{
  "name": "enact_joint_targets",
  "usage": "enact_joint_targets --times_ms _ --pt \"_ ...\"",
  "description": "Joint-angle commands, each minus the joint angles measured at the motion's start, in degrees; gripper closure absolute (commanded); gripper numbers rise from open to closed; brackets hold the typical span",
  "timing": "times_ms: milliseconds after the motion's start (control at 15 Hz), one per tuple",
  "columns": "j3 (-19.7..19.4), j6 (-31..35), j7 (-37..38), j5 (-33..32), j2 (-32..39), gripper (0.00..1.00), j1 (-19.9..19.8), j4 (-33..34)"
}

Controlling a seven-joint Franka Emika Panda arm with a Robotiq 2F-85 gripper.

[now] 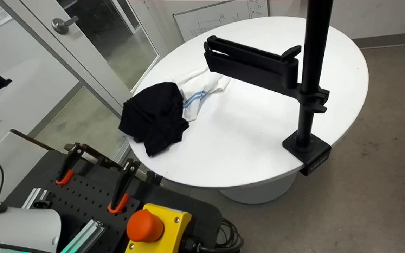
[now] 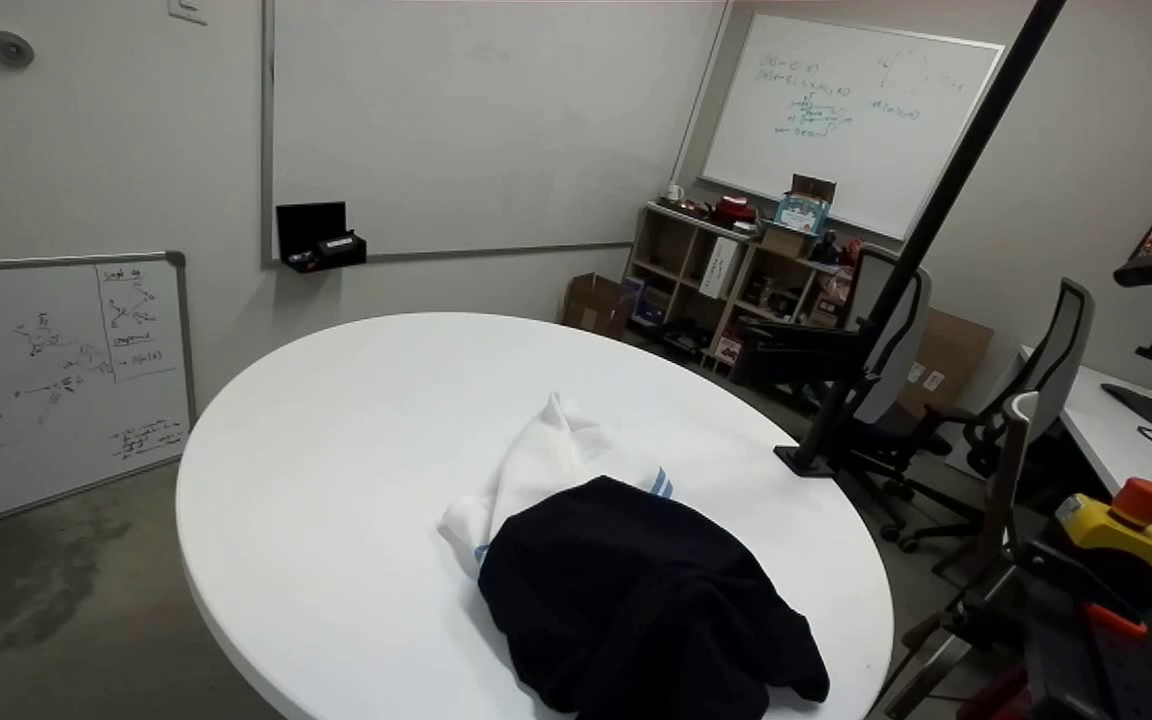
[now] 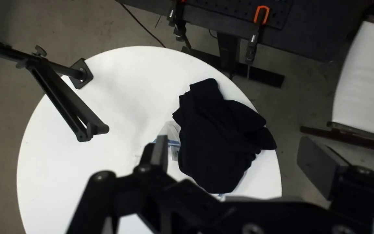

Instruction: Hang the tea towel on the stand

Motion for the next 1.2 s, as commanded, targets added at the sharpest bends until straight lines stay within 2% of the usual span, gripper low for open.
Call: enact_joint_targets --times_ms 0,200,733,1133 --pt "-0.9 -0.3 0.3 -0.1 0.4 0.0 1.1 0.2" --pt "-2.0 4.2 -0.7 0.1 0.4 0.0 0.4 -1.5" --pt "-9.7 29.6 0.3 1.0 3.9 0.0 -4.6 -11.1" --pt "-13.1 39.5 3.8 2.1 11.6 0.0 -7.5 -13.1"
